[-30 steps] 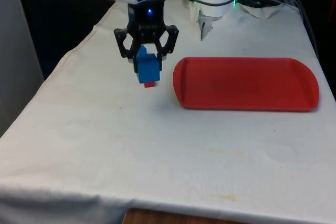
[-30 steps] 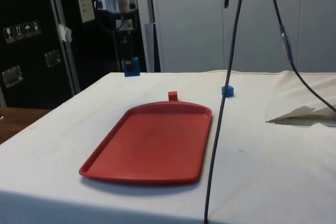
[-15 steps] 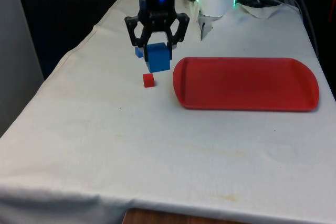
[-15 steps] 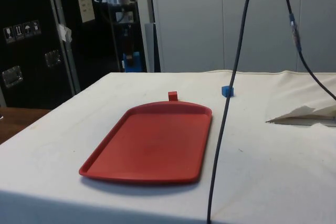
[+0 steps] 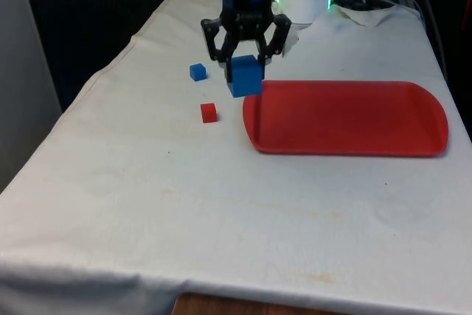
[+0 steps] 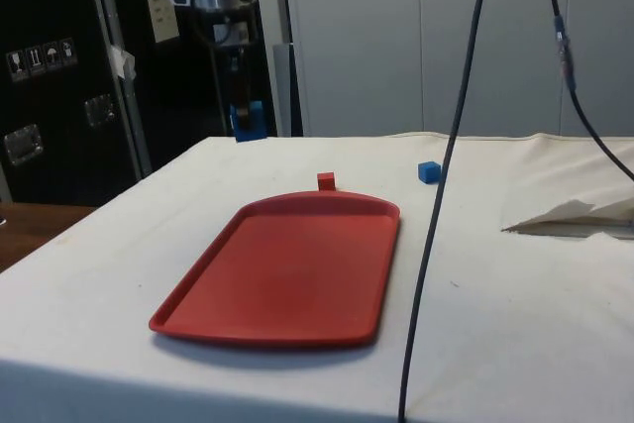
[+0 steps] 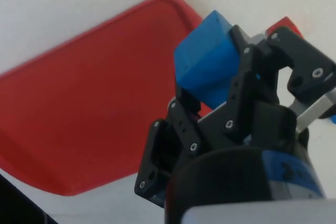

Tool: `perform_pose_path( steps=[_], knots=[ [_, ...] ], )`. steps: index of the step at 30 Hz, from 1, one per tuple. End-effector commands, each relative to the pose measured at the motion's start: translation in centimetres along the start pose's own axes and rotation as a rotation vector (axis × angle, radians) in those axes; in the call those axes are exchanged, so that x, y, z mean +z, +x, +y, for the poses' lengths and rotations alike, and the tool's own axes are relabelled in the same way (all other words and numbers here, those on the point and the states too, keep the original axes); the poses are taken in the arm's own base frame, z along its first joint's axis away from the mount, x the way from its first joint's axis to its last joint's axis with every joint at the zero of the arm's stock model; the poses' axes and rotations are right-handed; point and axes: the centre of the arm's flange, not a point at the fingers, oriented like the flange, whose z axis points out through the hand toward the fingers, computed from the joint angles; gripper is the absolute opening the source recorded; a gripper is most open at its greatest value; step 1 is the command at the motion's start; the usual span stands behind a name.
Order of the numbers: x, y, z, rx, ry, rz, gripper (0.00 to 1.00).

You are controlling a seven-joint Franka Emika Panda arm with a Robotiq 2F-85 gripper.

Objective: Pick up the largest block and place it onto the tray.

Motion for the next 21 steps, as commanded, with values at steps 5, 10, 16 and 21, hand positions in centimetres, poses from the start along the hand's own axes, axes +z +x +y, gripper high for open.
perform_pose_path(
  steps=[5, 10, 16, 21],
  knots=[
    [-0.1, 0.0, -1.5, -0.001, -0.013, -0.004, 0.00],
    [0.0, 0.1, -2.5, -0.004, 0.002, -0.015, 0.00],
    [-0.1, 0.2, -4.4, 0.000, -0.009, -0.011, 0.00],
    [-0.1, 0.1, -5.0, 0.012, -0.001, -0.007, 0.00]
  ],
)
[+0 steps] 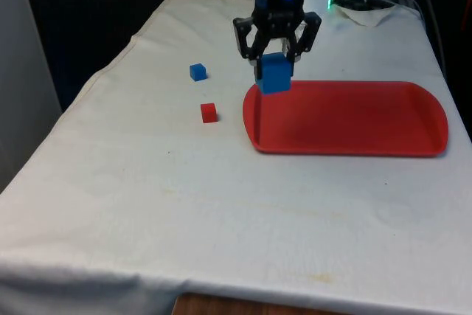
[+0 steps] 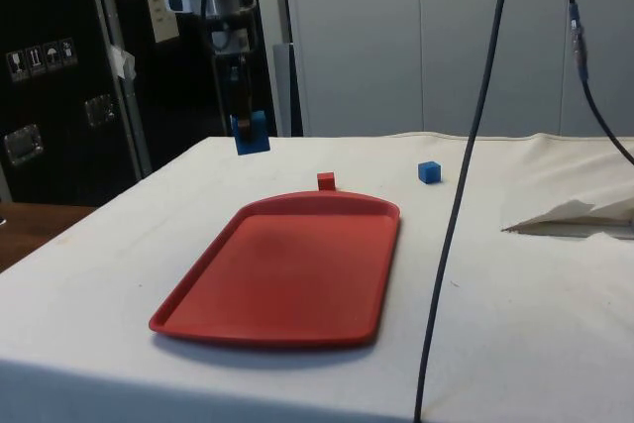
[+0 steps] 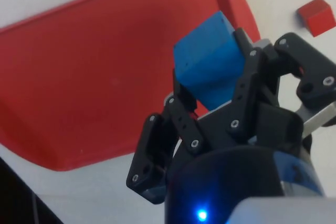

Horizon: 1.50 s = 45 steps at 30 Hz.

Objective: Pick up the largest block and place it onto the tray.

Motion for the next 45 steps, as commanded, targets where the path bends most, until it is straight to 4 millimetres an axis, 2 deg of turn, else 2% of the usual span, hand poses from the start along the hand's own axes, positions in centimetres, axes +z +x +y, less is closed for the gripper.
perform_pose_path(
  steps=[1, 6, 15, 21, 23, 27, 32, 33, 39, 41, 45],
  knots=[
    [-0.1, -0.1, -0.2, 0.008, -0.013, 0.008, 0.00],
    [0.1, -0.2, -0.5, 0.023, 0.005, 0.007, 0.00],
    [0.7, -0.5, -2.3, 0.050, 0.024, 0.014, 0.00],
    [1.9, -0.9, -4.7, 0.057, 0.017, 0.035, 0.00],
    [2.2, -0.9, -4.7, 0.054, 0.031, 0.028, 0.00],
    [2.8, -1.2, -6.0, 0.059, 0.020, 0.041, 0.00],
    [4.3, -1.4, -7.8, 0.058, 0.019, 0.049, 0.00],
    [4.2, -1.4, -7.7, 0.054, 0.033, 0.044, 0.00],
    [6.5, -1.9, -9.8, 0.056, 0.017, 0.055, 0.00],
    [6.4, -1.9, -9.7, 0.054, 0.026, 0.051, 0.00],
    [8.0, -2.4, -10.7, 0.054, 0.011, 0.062, 0.00]
  ],
)
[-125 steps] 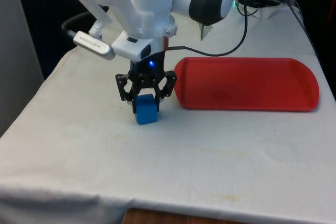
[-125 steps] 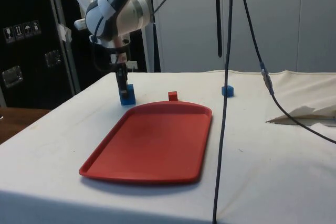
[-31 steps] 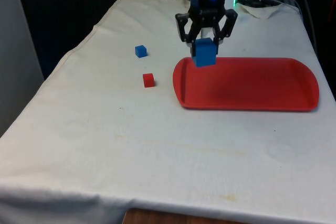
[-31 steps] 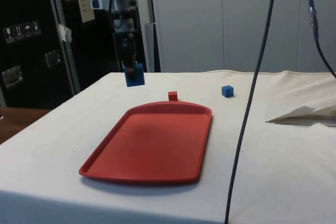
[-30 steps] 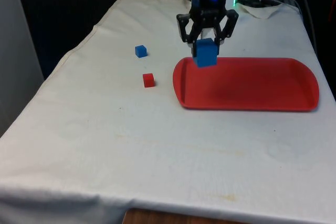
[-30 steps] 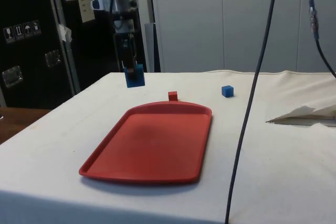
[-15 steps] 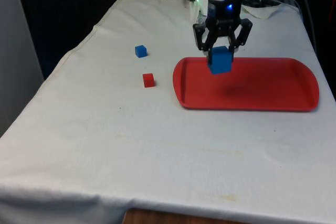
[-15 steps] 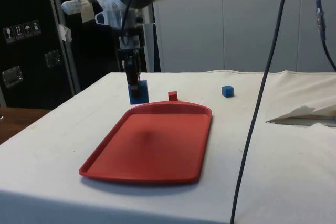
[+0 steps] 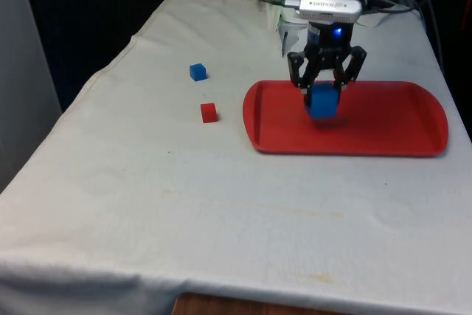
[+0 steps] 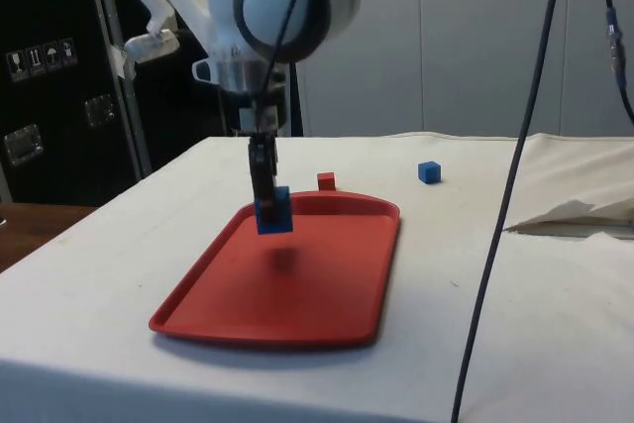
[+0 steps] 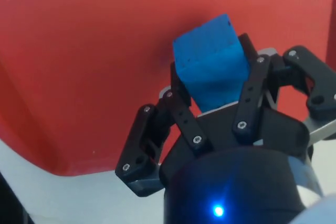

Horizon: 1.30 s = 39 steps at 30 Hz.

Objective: Pick up the largest block and place it onto the tray.

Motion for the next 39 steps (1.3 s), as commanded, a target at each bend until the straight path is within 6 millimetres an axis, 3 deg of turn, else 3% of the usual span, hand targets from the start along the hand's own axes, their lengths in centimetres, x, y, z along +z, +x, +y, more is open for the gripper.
perform_pose_path(
  steps=[1, 10, 14, 15, 16, 17, 20, 27, 32, 33, 34, 39],
  knots=[
    [0.5, -0.3, -0.2, 0.001, -0.008, 0.010, 0.00],
    [2.9, -1.3, -1.3, -0.001, -0.028, 0.028, 0.03],
    [3.6, -1.3, -1.5, -0.003, -0.034, 0.028, 0.36],
    [3.7, -1.3, -1.6, -0.002, -0.036, 0.029, 0.60],
    [3.8, -1.4, -1.5, -0.006, -0.037, 0.021, 0.70],
    [3.8, -1.4, -1.6, -0.003, -0.036, 0.028, 0.70],
    [3.9, -1.4, -1.7, -0.003, -0.036, 0.028, 0.98],
    [3.9, -1.4, -1.7, -0.004, -0.036, 0.026, 1.00],
    [2.3, -1.5, -1.3, 0.007, -0.033, 0.038, 1.00],
    [3.0, -1.2, -1.4, 0.001, -0.034, 0.035, 1.00],
    [1.7, -1.6, -1.2, 0.013, -0.030, 0.042, 1.00],
    [-0.3, -1.7, -1.0, 0.025, -0.016, 0.060, 1.00]
  ],
)
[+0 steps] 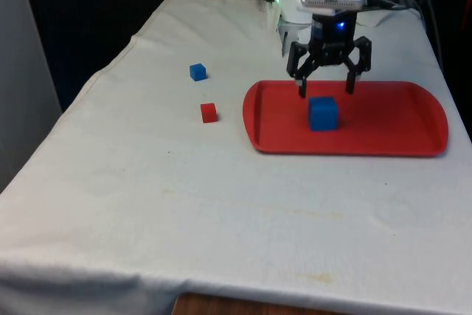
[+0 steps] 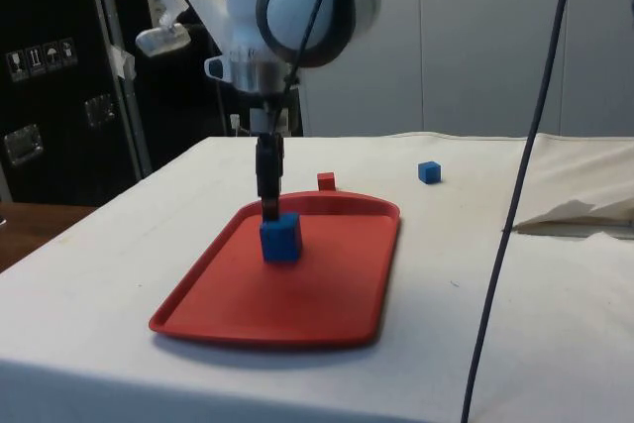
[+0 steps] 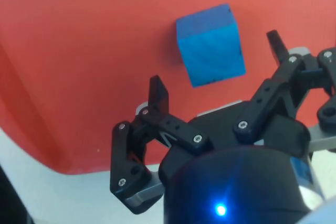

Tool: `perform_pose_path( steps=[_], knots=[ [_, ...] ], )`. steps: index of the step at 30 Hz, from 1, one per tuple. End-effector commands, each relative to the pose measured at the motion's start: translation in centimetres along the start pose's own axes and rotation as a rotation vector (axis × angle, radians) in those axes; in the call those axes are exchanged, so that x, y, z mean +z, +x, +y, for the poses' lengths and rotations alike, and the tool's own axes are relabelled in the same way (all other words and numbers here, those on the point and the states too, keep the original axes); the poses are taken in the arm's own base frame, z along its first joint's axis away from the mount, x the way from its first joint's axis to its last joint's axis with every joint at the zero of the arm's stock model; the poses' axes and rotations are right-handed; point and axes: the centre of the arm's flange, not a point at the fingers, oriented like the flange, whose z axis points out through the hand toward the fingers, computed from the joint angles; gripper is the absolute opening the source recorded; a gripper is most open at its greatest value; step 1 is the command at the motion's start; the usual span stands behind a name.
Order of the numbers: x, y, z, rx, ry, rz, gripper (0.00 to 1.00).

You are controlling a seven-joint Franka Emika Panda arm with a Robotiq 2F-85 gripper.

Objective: Pick up the largest block and place it onto the tray.

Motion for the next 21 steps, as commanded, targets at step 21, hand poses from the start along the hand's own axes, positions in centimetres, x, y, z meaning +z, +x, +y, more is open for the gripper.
perform_pose_path(
  steps=[21],
  knots=[
    [-5.3, 0.4, 0.5, 0.034, 0.045, 0.050, 1.00]
  ],
)
